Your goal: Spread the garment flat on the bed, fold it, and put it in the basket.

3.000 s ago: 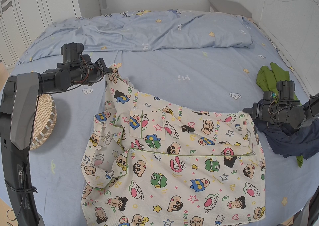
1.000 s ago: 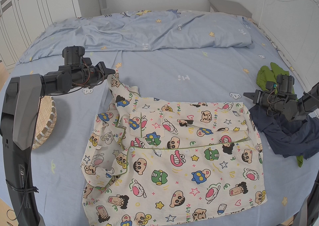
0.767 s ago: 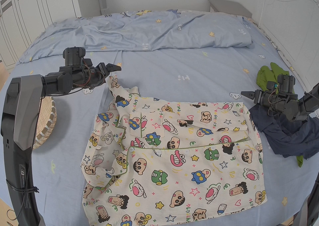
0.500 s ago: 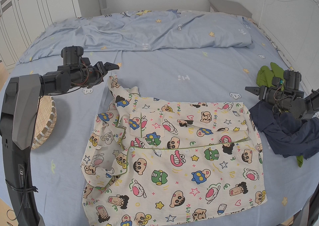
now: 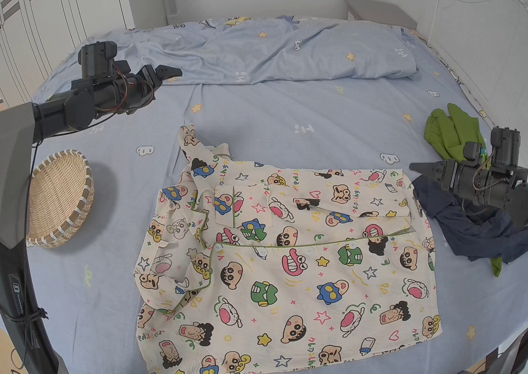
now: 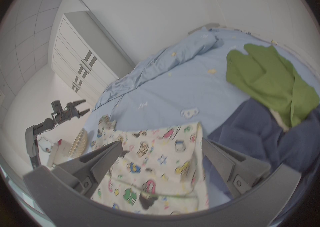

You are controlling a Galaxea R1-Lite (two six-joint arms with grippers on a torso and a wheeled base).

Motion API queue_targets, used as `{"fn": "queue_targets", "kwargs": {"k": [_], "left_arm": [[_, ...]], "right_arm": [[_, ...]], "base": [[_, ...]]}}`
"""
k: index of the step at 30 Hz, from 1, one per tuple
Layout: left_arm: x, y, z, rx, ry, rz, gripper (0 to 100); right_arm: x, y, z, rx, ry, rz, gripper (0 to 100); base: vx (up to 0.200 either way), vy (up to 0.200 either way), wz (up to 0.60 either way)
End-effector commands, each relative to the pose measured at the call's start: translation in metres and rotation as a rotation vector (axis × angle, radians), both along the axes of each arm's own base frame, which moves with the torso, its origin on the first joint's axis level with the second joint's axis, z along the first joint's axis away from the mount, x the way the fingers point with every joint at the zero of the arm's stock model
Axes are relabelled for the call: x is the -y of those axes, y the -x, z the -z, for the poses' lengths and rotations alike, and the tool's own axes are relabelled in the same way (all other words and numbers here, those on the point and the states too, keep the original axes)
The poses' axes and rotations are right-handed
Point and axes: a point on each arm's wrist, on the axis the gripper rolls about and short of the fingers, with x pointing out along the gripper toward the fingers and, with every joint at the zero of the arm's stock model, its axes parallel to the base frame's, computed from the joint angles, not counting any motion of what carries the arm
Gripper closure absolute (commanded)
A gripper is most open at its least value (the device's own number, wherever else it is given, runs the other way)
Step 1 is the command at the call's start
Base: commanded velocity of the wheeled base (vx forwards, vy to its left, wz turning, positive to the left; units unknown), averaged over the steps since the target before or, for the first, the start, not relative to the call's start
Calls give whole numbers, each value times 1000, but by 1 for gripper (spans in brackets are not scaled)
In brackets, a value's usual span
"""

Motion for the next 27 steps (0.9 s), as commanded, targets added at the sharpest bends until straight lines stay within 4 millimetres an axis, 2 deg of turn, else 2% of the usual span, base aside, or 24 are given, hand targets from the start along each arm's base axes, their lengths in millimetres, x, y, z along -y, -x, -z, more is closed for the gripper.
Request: {"fn": "queue_targets", "kwargs": {"k": [1,3,5,11,23,24,27], "left_arm": [[6,30,-38,74,3,17,0],[8,36,-44,84,9,22,0],[8,36,-45,84,9,22,0],[8,36,-44,83,10,22,0],[7,36,-45,87,10,21,0],[7,36,-45,85,10,21,0],[6,36,-45,86,12,19,0]], "right_arm": [[-10,23,17,-76,-37,-95,0],[-11,18,48,-184,-55,-131,0],[-8,16,56,-208,-59,-124,0],[3,12,65,-232,-80,-107,0],[8,-2,89,-233,-90,-120,0],[8,-5,100,-224,-92,-118,0],[9,-8,102,-194,-101,-112,0]], "base": [[0,0,0],[0,0,0],[0,0,0],[0,0,0],[0,0,0],[0,0,0],[0,0,0]]}}
